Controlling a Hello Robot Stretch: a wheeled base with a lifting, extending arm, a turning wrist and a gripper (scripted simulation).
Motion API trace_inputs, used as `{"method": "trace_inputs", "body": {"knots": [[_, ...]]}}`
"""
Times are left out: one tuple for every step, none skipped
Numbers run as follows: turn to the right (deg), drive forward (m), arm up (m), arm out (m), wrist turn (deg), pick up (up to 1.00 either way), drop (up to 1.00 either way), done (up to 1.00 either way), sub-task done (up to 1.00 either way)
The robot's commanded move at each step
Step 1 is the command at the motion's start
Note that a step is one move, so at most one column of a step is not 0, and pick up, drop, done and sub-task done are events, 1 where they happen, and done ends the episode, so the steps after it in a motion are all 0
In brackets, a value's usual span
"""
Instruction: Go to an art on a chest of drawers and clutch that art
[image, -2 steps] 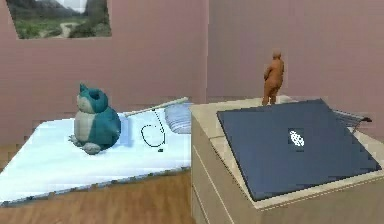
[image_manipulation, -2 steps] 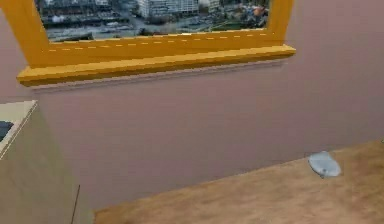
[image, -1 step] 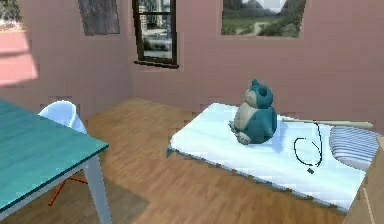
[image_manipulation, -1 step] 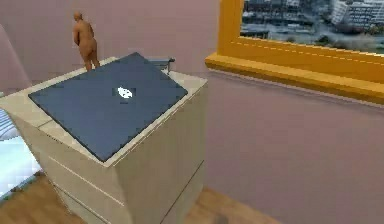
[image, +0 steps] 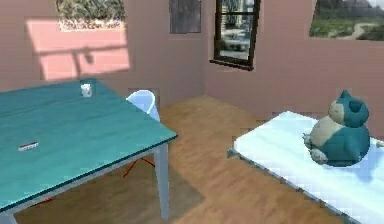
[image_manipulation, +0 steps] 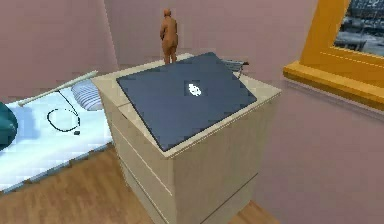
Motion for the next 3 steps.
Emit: {"method": "trace_inputs", "body": {"knots": [[-3.0, 0.00, 0.00, 0.00, 0.0, 0.00, 0.00, 0.00, 0.00], [45.0, 0.00, 0.00, 0.00, 0.0, 0.00, 0.00, 0.00, 0.00], [3.0, 0.00, 0.00, 0.00, 0.0, 0.00, 0.00, 0.00, 0.00]]}}
